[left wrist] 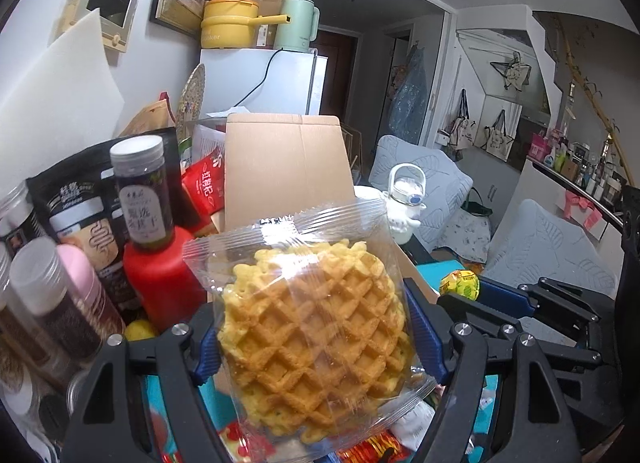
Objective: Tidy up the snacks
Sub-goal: 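Carry the waffle and lollipop into the box and open both tools, then withdraw both tools from the box back toward the snacks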
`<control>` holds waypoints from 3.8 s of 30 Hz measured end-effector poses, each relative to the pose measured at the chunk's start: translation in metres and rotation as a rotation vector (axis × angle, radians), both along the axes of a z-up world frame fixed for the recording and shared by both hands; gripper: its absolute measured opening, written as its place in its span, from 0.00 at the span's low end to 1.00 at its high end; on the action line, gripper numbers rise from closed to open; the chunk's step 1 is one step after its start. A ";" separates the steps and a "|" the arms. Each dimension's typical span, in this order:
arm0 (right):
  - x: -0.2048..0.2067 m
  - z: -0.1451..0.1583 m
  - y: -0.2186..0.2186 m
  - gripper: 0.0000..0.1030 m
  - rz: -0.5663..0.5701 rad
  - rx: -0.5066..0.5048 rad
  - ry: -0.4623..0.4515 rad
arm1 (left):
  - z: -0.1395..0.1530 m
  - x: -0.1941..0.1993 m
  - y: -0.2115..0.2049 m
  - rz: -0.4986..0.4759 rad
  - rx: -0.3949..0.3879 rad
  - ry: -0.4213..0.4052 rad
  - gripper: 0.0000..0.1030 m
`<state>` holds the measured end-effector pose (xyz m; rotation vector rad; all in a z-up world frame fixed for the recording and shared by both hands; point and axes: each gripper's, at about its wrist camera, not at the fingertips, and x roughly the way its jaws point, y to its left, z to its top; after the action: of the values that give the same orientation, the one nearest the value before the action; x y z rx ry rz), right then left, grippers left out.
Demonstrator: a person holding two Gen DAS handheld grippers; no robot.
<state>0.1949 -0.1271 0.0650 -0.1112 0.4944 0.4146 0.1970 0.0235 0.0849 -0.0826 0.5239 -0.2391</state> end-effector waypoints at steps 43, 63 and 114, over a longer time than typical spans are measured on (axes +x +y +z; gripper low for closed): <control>0.133 -0.108 -0.005 0.24 -0.027 -0.013 0.327 | -0.132 0.144 -0.036 0.053 0.228 0.350 0.75; 0.138 -0.116 -0.012 0.31 -0.079 -0.073 0.369 | -0.145 0.146 -0.042 0.047 0.317 0.430 0.76; -0.102 0.014 -0.010 0.57 -0.083 -0.001 -0.039 | 0.009 -0.088 -0.007 0.105 0.142 0.029 0.76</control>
<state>0.0933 -0.1373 0.0795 -0.0990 0.4597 0.3307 0.1092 0.0168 0.0944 0.0249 0.5620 -0.0978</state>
